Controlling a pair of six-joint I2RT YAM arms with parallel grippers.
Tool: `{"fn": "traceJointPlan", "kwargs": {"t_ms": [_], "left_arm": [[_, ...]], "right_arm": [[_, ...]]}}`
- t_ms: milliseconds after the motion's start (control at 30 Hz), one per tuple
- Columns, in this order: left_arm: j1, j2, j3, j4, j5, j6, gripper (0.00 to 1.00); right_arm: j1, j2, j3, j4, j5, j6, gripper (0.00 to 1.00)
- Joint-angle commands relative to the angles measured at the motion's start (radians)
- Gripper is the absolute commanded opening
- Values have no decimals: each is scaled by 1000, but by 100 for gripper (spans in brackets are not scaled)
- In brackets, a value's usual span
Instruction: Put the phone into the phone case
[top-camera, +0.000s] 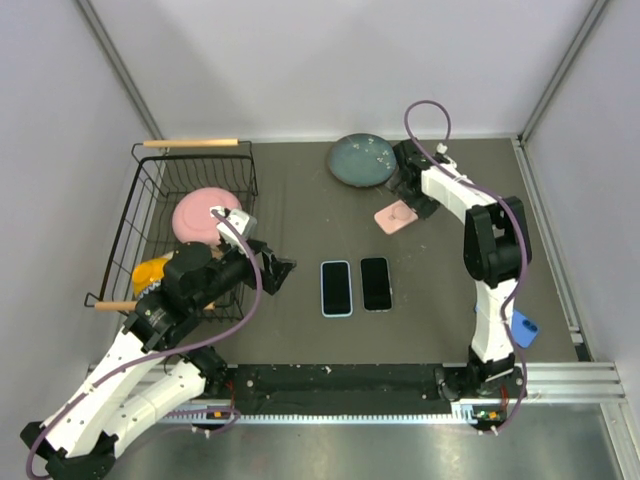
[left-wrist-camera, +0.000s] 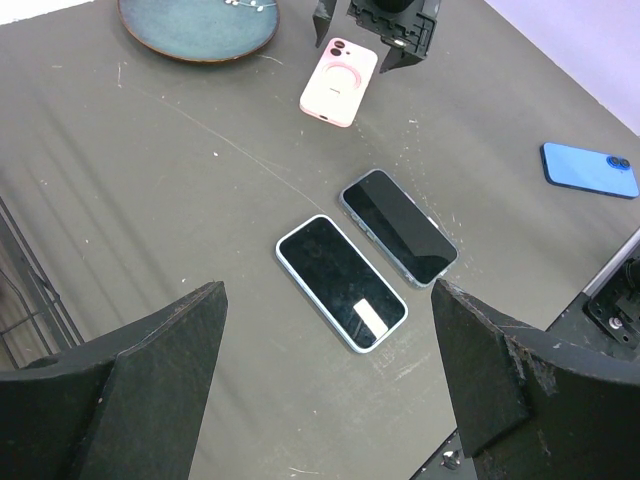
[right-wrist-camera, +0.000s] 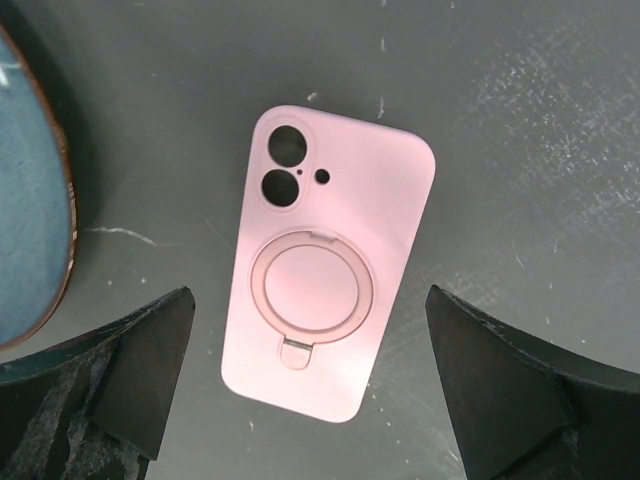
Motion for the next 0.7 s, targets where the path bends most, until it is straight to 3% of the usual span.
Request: {"fn": "traceJointPlan", "kwargs": {"t_ms": [0,367,667], "left_arm": [[1,7,-5,45,5,9,88],[-1,12,-5,45,11,9,88],[-1,13,-5,45,8,11,89]], "right_arm": [[8,42,74,-45,25,35,98],[18,149,163,-84,28,41,98],[19,177,185,-163,47,32,90]]}}
